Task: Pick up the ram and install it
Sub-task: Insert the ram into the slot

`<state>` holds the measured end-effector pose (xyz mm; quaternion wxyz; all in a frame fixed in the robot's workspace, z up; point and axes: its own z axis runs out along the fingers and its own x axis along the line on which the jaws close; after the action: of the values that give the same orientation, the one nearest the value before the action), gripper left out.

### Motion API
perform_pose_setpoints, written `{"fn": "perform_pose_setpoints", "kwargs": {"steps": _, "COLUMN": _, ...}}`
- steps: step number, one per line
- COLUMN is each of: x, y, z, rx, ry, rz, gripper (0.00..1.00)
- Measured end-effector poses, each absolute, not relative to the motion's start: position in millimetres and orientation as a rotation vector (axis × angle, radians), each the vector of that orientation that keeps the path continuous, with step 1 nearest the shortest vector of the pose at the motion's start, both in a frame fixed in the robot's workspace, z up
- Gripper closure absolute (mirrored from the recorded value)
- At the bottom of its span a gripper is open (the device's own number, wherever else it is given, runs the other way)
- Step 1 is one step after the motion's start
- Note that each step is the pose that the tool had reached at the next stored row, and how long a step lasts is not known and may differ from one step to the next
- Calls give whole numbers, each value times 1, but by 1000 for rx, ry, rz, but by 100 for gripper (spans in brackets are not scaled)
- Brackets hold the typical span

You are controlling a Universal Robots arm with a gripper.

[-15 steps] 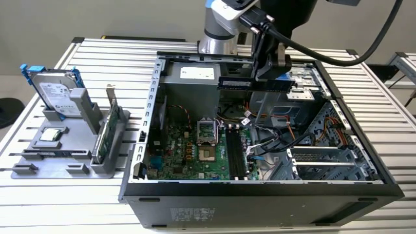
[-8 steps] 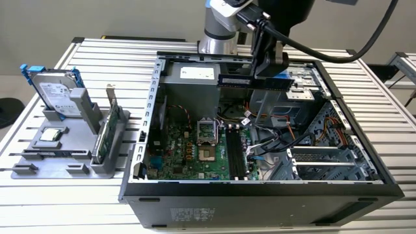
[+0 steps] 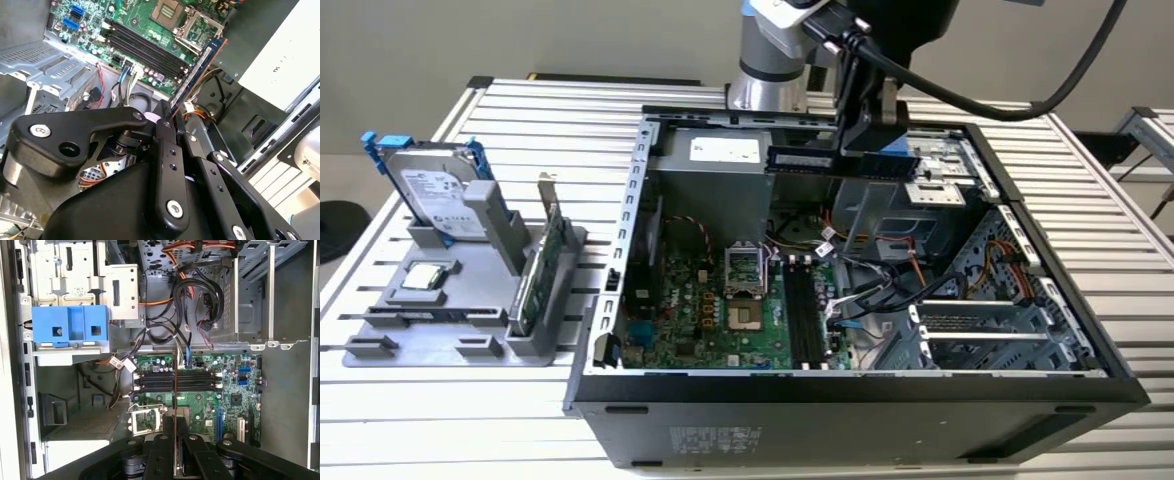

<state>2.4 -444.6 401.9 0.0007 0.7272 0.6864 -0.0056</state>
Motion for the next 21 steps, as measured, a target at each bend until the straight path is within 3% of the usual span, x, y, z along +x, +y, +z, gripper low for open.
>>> {"fn": "perform_pose_setpoints", "kwargs": {"steps": 21, "x": 2, "y": -432, "z": 402, "rx": 2288, "ry": 2151, "rz": -18, "gripper": 100}}
